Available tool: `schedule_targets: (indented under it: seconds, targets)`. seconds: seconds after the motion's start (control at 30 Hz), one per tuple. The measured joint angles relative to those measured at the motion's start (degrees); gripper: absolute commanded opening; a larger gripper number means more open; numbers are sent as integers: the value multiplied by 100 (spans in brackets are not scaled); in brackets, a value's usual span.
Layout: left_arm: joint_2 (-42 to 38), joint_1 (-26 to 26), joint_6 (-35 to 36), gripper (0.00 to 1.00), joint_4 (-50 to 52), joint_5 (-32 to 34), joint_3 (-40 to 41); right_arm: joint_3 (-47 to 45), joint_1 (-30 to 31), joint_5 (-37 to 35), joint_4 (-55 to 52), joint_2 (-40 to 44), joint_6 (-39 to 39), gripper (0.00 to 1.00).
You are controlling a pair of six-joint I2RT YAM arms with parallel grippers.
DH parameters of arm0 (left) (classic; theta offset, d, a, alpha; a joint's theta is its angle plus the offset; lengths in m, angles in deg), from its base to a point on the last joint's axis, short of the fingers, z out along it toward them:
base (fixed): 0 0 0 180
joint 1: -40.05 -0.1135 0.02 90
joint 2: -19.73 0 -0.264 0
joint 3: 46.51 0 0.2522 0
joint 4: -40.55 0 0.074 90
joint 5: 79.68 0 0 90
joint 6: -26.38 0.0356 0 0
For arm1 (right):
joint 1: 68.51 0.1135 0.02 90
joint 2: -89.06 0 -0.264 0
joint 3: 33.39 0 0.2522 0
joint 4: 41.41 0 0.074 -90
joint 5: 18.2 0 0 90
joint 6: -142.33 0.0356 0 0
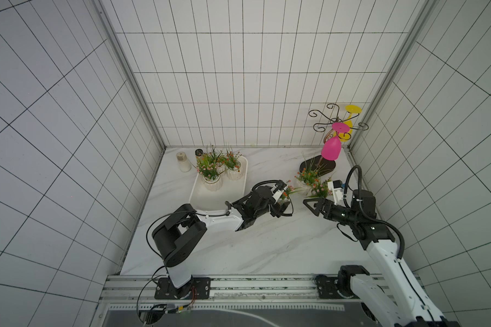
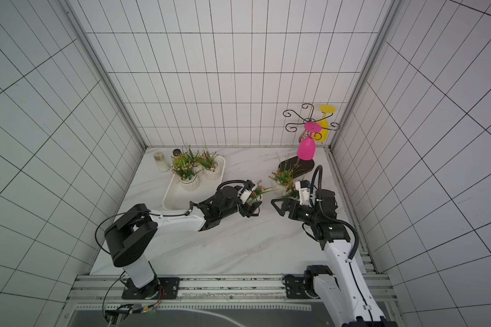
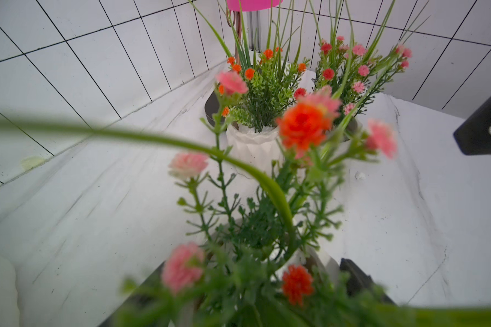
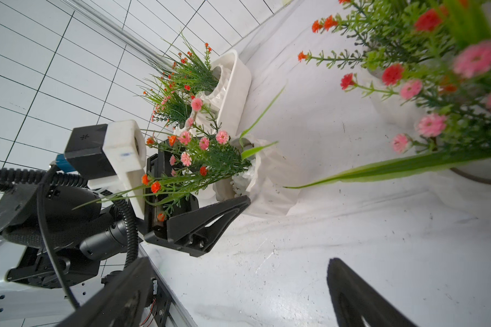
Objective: Put the potted gypsophila into the storage box
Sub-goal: Pick up the baby's breath potted plant from the center of the board, then place the baby's breath potted plant at the storage box.
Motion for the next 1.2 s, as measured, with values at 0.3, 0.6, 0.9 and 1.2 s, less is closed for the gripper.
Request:
schedule_targets:
  seconds: [0.3, 0.6, 0.9, 1.2]
  targets:
    - [-520, 0, 46, 71, 505, 136, 0, -31, 2, 358, 24, 94, -42, 97]
    - [-1132, -125, 142, 71, 944, 260, 0, -188, 0, 907, 367, 74, 7, 96]
    - [-1705, -527, 157, 71, 1314, 256, 70, -273, 15, 1095, 789, -92, 297, 96]
    - [-1976, -883, 157, 71, 1567, 254, 181, -273, 815, 907, 1150, -459, 538, 96]
